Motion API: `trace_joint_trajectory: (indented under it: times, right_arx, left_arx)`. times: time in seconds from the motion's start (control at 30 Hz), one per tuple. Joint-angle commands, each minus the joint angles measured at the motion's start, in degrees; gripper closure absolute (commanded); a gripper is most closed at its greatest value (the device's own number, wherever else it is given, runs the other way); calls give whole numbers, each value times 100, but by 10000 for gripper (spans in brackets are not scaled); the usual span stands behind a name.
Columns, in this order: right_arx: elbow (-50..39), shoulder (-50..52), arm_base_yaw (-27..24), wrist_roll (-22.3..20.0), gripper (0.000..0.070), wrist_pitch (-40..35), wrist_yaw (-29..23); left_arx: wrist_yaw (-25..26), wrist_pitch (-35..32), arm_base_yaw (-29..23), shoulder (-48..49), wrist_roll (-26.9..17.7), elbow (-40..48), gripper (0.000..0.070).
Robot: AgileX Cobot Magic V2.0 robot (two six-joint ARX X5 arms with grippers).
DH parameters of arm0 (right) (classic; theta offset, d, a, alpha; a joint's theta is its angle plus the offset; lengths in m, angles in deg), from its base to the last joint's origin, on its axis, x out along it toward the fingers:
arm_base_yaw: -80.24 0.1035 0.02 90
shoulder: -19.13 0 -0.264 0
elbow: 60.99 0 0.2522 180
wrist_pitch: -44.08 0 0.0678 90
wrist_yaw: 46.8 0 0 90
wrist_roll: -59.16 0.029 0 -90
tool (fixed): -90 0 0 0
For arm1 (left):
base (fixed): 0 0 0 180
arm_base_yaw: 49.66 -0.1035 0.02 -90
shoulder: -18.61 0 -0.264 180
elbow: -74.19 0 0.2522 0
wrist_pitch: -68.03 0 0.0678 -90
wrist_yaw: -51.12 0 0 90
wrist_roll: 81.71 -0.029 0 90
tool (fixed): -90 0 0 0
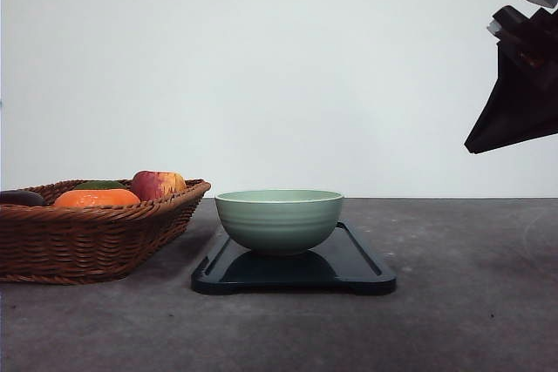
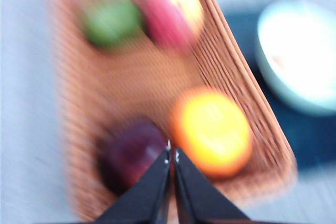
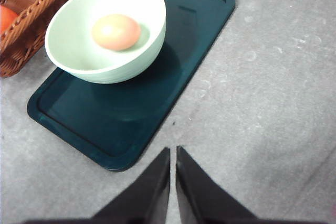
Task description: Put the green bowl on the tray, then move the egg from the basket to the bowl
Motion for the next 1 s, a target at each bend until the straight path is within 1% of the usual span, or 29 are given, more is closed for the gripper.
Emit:
trace_joint_trajectory:
  times: [0.0, 0.17, 0.33, 0.47, 0.8, 0.97]
  right_arx:
    - [22, -33, 24, 39, 690, -57, 4]
    - [22, -33, 24, 39, 690, -57, 4]
    - [22, -33, 24, 39, 690, -57, 4]
    - [22, -33, 24, 39, 690, -57, 4]
    - [22, -33, 24, 39, 690, -59, 4]
    - [22, -33, 24, 39, 690, -60, 4]
  left_arx:
    - [-4, -158, -166, 357, -60, 160, 700]
    - [-103, -678, -707, 1533, -84, 941, 700]
    - [-132, -1283, -1116, 2618, 211, 1945, 700]
    - [-153, -1334, -1280, 3256, 328, 2461, 700]
    - [-153, -1323, -1421, 4083, 328, 3168, 700]
    - [-153, -1361, -1436, 4073, 327, 3298, 700]
